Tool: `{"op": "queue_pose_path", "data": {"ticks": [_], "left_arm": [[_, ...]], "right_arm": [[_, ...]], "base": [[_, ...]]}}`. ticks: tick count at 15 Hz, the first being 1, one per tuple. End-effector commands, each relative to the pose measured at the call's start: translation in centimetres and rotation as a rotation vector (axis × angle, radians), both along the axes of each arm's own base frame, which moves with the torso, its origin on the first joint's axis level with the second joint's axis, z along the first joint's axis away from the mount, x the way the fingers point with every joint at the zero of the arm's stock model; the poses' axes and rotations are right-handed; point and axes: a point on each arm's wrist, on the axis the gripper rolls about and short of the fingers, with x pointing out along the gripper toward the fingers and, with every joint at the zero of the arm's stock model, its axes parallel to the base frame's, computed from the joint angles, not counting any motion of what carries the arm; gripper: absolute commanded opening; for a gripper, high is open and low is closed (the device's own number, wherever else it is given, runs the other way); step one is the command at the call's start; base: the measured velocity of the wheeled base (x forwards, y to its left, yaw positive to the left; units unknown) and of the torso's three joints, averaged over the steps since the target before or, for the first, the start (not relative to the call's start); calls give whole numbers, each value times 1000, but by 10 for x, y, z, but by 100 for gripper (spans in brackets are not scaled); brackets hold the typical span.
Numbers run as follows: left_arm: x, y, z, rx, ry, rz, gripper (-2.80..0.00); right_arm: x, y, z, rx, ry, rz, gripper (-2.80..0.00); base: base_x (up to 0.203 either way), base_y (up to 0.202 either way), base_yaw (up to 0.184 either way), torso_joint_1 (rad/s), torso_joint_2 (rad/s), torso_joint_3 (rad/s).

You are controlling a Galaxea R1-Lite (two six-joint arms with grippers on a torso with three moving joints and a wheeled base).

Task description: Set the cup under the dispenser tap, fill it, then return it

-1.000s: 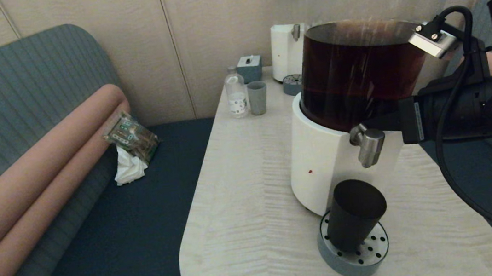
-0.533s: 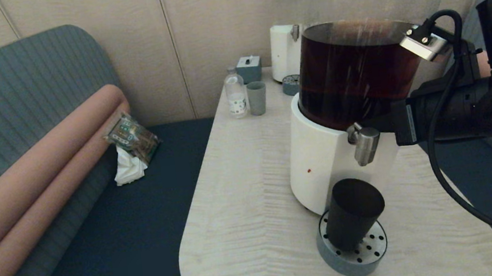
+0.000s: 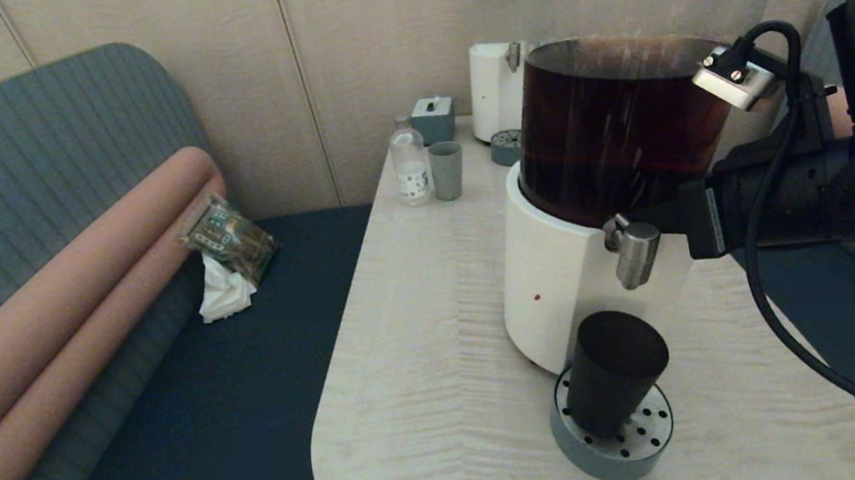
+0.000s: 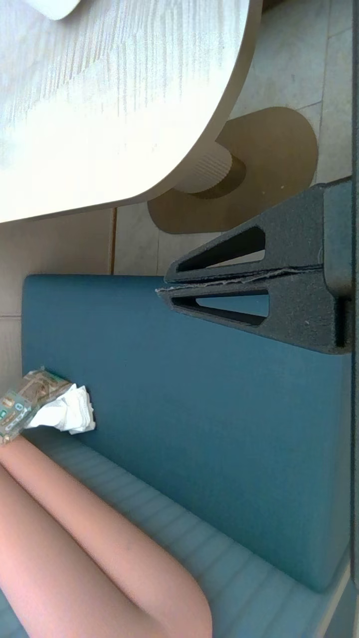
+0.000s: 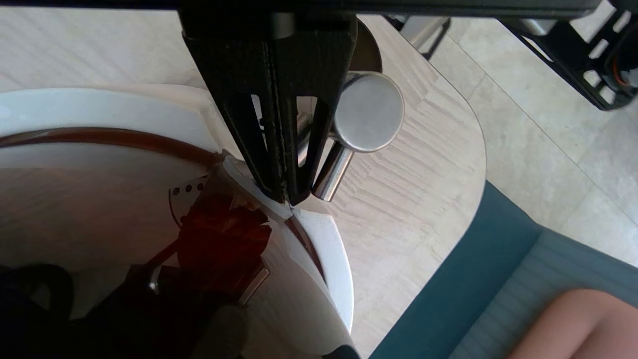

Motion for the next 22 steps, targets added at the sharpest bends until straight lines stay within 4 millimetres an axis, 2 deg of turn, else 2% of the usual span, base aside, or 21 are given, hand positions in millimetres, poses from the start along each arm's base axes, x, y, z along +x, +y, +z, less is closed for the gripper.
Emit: {"op": "queue_pose_path", "data": {"ticks": [1,10,22], "left_arm": [[0,0,0,-1,2,1,-280],[0,0,0,-1,1,2,-280],[0,0,0,-1,2,0,-280]], "right_arm": [[-3,2,1,-9,-9,22,-280],[-9,5,7,-18,-47,51,-280],[-5,10,-6,-18,-121,70,-280]], "base": [[0,0,0,0,0,0],[0,0,0,0,0,0],[0,0,0,0,0,0]]}}
